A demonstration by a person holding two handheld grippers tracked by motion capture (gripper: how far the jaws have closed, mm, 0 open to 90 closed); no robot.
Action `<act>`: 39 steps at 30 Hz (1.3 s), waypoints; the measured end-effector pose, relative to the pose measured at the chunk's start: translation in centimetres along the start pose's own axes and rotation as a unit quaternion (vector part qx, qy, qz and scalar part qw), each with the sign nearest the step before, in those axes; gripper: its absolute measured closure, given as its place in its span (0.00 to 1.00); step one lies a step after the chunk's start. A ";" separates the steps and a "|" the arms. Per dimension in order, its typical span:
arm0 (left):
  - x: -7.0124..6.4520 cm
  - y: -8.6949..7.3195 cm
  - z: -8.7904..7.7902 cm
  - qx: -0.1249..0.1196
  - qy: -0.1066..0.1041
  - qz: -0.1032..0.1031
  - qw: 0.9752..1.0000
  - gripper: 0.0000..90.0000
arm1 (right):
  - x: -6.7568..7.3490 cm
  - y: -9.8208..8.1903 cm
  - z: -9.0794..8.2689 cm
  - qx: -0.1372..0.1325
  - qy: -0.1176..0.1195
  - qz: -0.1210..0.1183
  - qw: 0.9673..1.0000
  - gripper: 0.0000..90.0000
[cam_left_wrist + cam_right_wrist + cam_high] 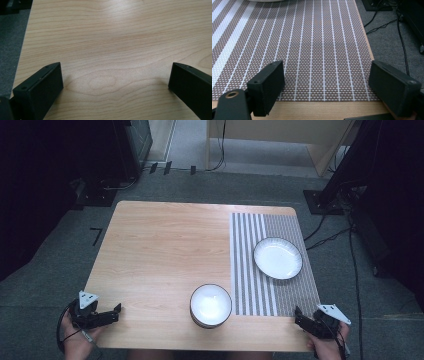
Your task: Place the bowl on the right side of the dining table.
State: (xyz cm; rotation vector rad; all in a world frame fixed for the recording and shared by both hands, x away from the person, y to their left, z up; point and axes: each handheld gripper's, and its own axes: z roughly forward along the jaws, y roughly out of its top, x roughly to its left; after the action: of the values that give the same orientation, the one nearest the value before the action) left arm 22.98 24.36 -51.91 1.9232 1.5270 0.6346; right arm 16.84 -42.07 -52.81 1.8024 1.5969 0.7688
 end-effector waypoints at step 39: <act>-0.3 0.2 0.2 -0.001 0.004 -0.006 1.000 0.00 | 8.3 5.3 -5.2 -0.032 0.082 0.018 0.996 0.20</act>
State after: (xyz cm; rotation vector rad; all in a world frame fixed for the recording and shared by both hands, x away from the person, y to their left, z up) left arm 23.23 24.00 -51.93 1.9109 1.5418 0.6380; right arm 17.20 -34.00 -45.14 1.7646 1.6272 0.9947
